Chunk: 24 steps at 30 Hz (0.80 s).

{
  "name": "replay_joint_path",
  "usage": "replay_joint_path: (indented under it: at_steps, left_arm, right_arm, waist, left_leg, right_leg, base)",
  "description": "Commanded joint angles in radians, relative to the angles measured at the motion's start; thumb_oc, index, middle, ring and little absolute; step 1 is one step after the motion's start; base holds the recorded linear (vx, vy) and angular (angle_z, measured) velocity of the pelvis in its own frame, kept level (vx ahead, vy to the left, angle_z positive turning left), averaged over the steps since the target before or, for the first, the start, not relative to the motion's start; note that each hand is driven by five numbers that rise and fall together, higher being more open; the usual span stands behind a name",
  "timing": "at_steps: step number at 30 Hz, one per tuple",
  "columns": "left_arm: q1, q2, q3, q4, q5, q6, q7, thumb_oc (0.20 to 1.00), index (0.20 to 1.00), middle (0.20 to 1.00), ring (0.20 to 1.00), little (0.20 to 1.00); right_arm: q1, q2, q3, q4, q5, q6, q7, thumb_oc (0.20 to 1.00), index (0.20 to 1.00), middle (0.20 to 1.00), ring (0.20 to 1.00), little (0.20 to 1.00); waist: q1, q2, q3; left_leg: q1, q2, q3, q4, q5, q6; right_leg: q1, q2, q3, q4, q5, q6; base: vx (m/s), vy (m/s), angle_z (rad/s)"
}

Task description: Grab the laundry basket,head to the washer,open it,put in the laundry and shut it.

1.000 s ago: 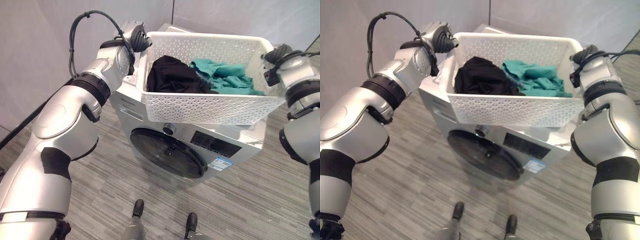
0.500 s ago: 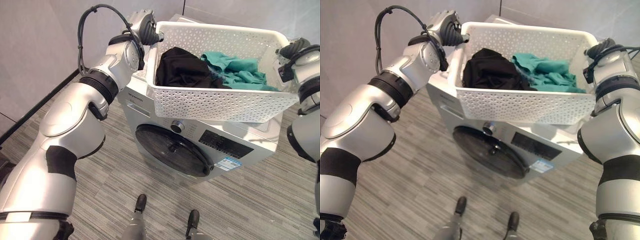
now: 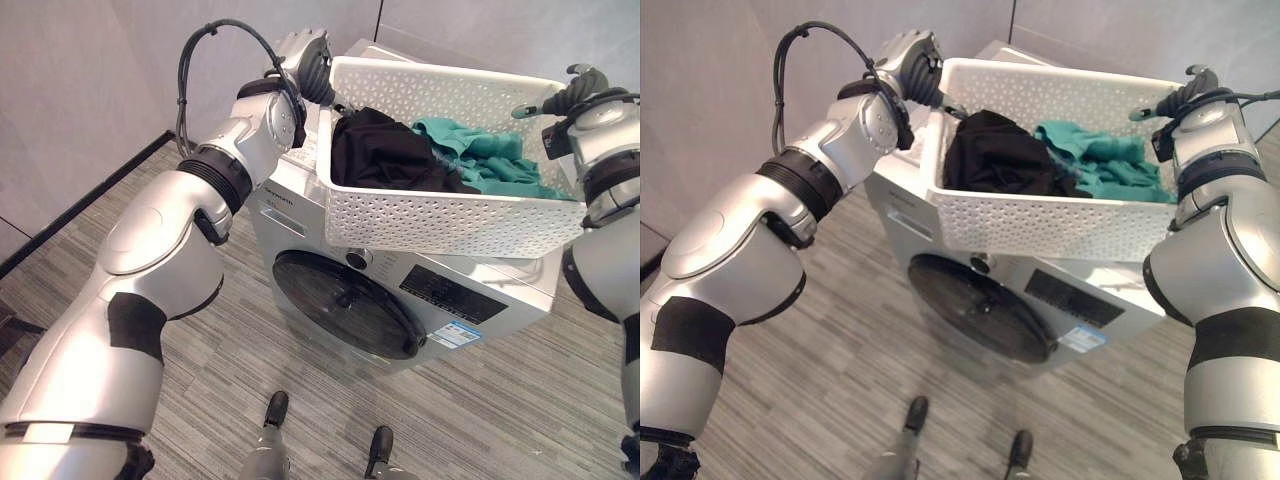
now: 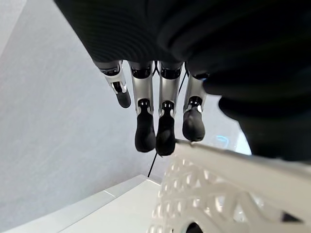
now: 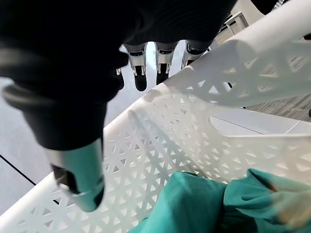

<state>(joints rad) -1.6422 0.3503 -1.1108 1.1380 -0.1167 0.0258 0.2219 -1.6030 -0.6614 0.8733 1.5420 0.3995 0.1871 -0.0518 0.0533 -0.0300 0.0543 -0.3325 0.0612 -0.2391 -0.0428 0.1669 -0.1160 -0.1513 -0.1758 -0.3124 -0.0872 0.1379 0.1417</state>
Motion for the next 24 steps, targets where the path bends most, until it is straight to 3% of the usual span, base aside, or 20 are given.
replay_joint_path:
  at_steps: [1,13,24]
  left_arm:
    - [-0.252,-0.132,0.039,0.024,-0.004,-0.127,0.048,1.000,1.000,1.000,1.000,1.000]
    - [-0.284,-0.110,0.053,0.050,0.014,-0.134,0.093,1.000,1.000,1.000,1.000,1.000]
    - [-0.333,-0.057,0.066,0.116,0.030,-0.133,0.179,1.000,1.000,1.000,1.000,1.000]
  right_arm:
    - [-0.174,0.020,0.004,0.016,0.025,-0.066,0.021,1.000,1.000,1.000,1.000,1.000]
    - [-0.167,0.014,0.002,0.015,0.008,-0.077,0.019,1.000,1.000,1.000,1.000,1.000]
    - [-0.181,0.025,0.006,0.003,0.000,-0.099,-0.010,1.000,1.000,1.000,1.000,1.000]
  waist:
    - [0.029,0.012,0.098]
    - [0.020,0.014,0.067]
    - [-0.020,0.008,0.037]
  left_leg:
    - [0.105,0.020,0.084,-0.044,-0.079,0.012]
    - [0.114,0.017,0.083,-0.044,-0.084,0.010]
    - [0.123,0.018,0.098,-0.044,-0.090,0.008]
  right_leg:
    - [0.092,-0.054,0.048,0.000,-0.078,0.058]
    - [0.109,-0.056,0.036,0.000,-0.079,0.060]
    - [0.107,-0.059,0.049,0.000,-0.075,0.065]
  base:
    - [0.00,0.000,0.00]
    - [0.00,0.000,0.00]
    - [0.00,0.000,0.00]
